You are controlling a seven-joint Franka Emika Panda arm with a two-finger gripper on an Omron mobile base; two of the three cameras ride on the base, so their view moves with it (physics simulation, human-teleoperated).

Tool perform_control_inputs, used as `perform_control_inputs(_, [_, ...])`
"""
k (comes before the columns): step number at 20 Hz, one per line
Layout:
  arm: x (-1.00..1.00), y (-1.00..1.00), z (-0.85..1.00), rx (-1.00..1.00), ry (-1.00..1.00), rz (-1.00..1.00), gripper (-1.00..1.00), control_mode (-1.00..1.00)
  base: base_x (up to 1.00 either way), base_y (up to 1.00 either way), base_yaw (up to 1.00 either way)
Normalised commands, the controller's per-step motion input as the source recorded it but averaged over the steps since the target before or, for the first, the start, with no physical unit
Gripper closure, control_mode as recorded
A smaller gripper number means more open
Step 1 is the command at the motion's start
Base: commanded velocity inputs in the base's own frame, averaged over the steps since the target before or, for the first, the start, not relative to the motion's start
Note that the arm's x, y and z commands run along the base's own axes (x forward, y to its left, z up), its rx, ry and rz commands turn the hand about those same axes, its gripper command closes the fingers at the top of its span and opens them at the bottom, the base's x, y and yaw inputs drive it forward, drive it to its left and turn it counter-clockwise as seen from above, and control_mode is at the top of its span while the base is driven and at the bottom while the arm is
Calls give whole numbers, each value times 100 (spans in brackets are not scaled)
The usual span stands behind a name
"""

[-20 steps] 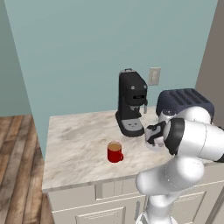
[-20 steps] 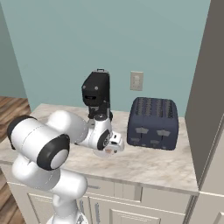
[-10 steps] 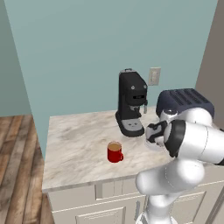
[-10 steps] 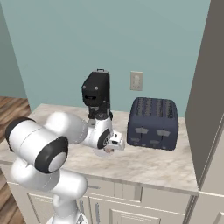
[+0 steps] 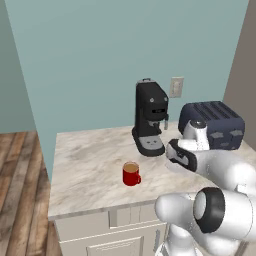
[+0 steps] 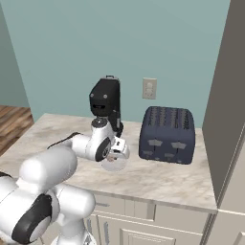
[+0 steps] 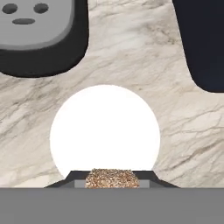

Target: Take a sugar cube from the saucer and place it inside the coffee. Then, grab milk from the fridge and place it next to the coffee on the counter to sweeten the coffee.

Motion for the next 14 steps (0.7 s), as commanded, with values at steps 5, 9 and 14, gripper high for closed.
perform_control_inputs(5, [-24,81,71,-3,0,0,100,-100,0,0,0])
perform_control_inputs(9, [-13,98,69,-5,0,0,100,-100,0,0,0])
perform_control_inputs(14, [-12,100,70,-4,0,0,100,-100,0,0,0])
